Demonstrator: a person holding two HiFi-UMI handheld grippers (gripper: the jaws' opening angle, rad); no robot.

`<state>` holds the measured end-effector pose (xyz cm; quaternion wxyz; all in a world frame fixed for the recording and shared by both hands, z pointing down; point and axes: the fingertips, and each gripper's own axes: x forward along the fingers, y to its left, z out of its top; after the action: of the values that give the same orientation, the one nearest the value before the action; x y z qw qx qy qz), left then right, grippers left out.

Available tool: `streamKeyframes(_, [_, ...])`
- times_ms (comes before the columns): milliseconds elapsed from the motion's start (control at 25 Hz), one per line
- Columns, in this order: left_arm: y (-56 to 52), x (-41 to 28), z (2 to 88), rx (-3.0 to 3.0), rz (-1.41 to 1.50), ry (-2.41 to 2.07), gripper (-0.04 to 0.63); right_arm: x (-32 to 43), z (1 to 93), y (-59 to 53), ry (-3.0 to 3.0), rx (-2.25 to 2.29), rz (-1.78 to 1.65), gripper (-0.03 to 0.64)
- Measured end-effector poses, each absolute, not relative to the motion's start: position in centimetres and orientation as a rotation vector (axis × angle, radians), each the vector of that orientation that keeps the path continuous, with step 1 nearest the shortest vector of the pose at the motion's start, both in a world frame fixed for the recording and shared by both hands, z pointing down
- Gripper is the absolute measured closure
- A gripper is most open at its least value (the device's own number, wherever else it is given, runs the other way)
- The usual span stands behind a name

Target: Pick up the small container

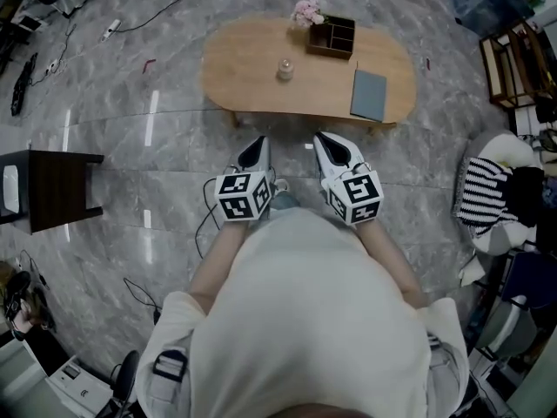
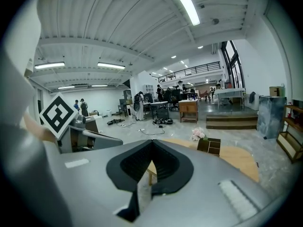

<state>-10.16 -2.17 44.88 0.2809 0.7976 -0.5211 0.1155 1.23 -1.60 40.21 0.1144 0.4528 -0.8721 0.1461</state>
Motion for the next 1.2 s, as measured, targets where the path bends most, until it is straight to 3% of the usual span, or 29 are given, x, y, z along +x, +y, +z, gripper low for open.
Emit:
streamKeyframes(680, [-13.7, -13.0, 47.2, 2.172, 0.368, -1.293, 0.594, -1.5, 42.0, -13.1, -2.484, 1.429, 0.47, 0.618])
streamKeyframes(1200, [-18.8, -10.4, 53.1, 2.112, 0.434, -1.27, 0.594, 1.7, 46.2, -16.2, -2.415, 1.406, 0.607, 0.618])
